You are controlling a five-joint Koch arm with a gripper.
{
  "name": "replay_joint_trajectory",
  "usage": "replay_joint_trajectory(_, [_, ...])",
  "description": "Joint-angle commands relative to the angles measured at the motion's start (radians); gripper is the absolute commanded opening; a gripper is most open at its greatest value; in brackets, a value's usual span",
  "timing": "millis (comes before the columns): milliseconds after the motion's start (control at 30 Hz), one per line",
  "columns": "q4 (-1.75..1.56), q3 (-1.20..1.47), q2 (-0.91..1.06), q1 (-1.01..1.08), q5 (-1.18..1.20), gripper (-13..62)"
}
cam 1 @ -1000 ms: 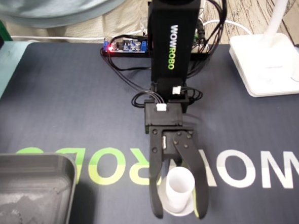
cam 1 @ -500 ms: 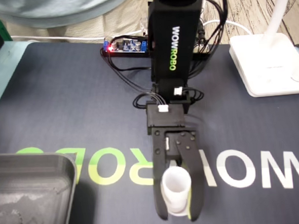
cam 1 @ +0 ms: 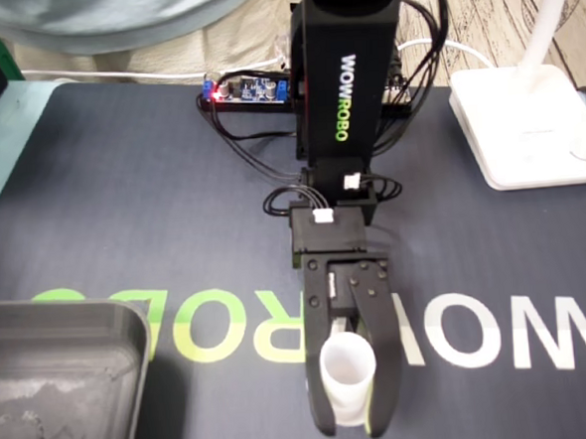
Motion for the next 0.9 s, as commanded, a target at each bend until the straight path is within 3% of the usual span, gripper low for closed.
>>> replay_joint_trajectory(0, [-0.061,-0.040,0.038,0.008,0.008,5.8])
replay_joint_trajectory(467, [0.252,-0.074,0.373,0.101,0.115,5.8])
replay_joint_trajectory(633, [0.580,-0.229,0.520,0.179,0.261,5.8])
replay_joint_trajectory(867, [0.936,-0.535,0.538,0.341,0.561,5.8])
